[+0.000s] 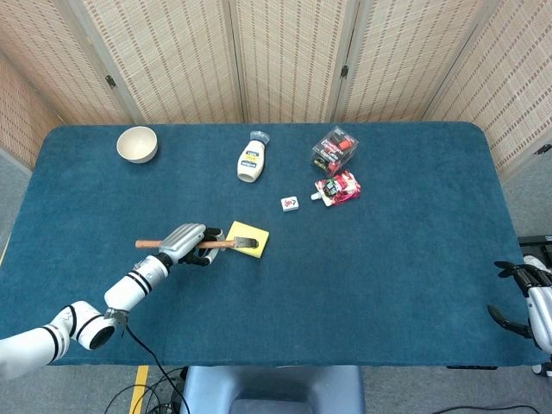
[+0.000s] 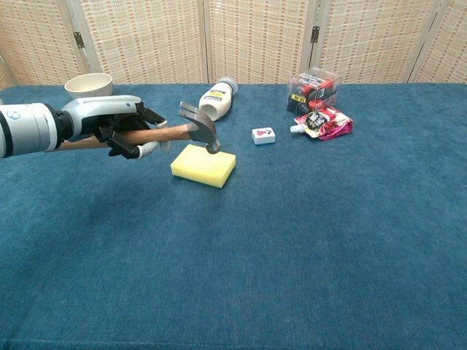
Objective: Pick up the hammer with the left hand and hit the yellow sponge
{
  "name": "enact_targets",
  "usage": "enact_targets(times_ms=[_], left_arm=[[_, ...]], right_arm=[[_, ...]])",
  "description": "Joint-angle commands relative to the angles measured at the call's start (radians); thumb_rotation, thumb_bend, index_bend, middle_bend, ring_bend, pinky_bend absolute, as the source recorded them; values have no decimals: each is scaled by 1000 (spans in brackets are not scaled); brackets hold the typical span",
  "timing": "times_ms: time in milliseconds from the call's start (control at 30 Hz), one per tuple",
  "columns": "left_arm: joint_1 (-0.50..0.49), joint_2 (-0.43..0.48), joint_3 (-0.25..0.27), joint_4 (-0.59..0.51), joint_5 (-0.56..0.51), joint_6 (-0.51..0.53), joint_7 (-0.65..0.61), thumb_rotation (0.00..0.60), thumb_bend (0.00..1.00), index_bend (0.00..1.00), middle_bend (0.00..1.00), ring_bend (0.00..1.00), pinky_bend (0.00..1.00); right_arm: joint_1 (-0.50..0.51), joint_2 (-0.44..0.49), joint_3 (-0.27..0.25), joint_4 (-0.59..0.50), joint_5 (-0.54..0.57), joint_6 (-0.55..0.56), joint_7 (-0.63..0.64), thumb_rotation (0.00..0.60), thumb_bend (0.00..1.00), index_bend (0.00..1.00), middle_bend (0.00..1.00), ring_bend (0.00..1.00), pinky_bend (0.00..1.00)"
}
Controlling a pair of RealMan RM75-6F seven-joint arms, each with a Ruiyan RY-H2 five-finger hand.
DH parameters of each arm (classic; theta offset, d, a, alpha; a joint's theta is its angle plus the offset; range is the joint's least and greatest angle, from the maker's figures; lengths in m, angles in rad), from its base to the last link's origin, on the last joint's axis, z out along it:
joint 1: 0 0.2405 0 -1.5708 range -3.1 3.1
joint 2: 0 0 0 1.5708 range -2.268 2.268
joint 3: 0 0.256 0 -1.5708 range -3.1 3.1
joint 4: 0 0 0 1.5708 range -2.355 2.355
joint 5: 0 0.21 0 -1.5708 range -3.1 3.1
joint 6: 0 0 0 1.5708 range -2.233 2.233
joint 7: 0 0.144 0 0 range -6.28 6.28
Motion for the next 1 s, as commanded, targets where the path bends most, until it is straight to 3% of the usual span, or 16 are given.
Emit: enact_targets(times_ms=[33,467,733,833,1000], left_arm=[[-14,1,4,10,-13,-24,1,600,710,765,835,713,847],[-56,77,15,22,-62,-181,-119,600,718,769,838,717,855],[-100,18,33,103,-82,-310,-168,600,719,768,838,717,859],[-96,10,20,114,-101,-309,-186,600,718,768,839,718,862],[-72,71,-5,55,-89,-284,-258,600,718,770,844,720,866]], right_arm=[[1,0,0,1,1,-2,1,600,130,243,381,232,271],[7,-7,1,9,3,-16,5,600,130,248,387,232,271],[3,-7,1,8,8,-15,4,600,130,250,388,232,271],[0,-5,2,6,6,-7,6,600,129,252,389,232,271],[-1,-5,2,8,4,-6,9,600,130,259,390,232,271]])
